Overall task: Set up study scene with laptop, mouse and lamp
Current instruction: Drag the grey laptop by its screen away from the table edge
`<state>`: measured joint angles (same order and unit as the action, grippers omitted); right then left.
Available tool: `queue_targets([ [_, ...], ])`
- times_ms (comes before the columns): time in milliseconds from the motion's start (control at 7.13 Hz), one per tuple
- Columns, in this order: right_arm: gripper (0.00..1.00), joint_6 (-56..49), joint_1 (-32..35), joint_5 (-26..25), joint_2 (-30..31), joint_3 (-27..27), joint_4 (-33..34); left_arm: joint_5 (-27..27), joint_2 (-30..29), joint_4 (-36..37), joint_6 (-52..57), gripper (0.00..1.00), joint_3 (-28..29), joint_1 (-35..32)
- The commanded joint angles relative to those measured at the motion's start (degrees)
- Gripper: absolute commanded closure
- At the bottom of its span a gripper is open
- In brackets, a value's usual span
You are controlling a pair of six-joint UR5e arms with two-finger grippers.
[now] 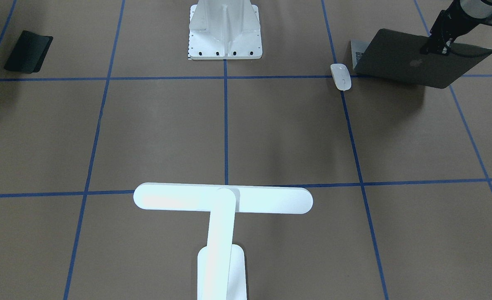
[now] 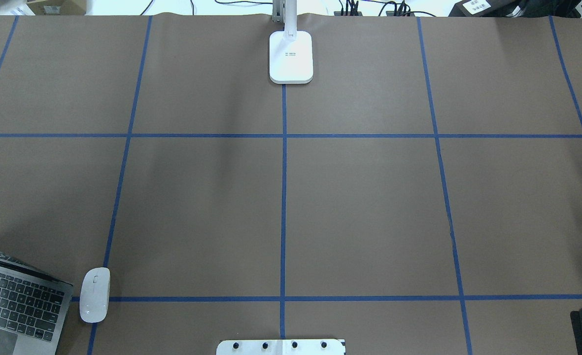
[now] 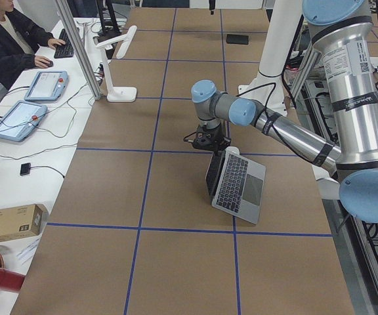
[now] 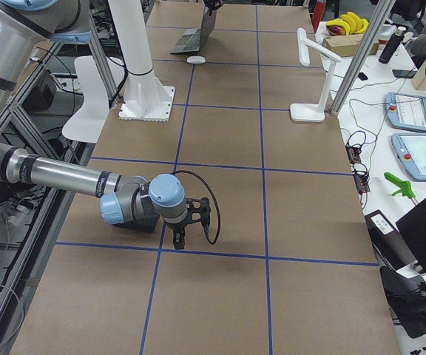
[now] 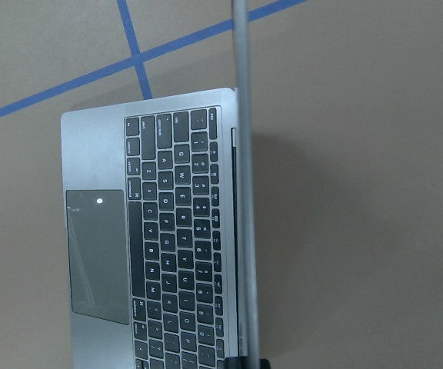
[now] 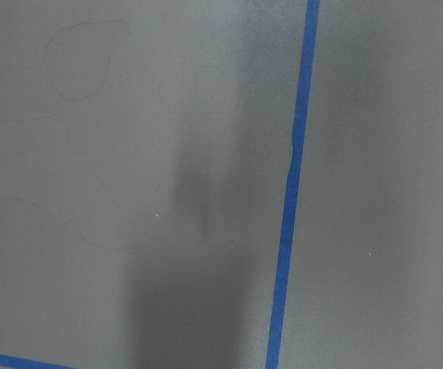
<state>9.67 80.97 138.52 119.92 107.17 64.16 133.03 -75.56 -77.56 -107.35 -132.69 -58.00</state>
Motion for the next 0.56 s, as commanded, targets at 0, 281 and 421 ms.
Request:
queue_targets([
  [0, 0.0, 0.0, -0.03, 0.08, 0.14, 0.23, 0.0, -0.05, -3.53, 3.71, 0.03, 1.0, -0.37, -0.1],
  [281, 0.0, 0.0, -0.03, 0.08, 0.14, 0.23, 0.0, 0.03, -5.99, 7.4, 0.03, 1.0, -1.42, 0.07],
  [421, 0.0, 0.0, -0.03, 0.08, 0.14, 0.23, 0.0, -0.05, -8.62, 10.47, 0.03, 1.0, -1.78, 0.16],
])
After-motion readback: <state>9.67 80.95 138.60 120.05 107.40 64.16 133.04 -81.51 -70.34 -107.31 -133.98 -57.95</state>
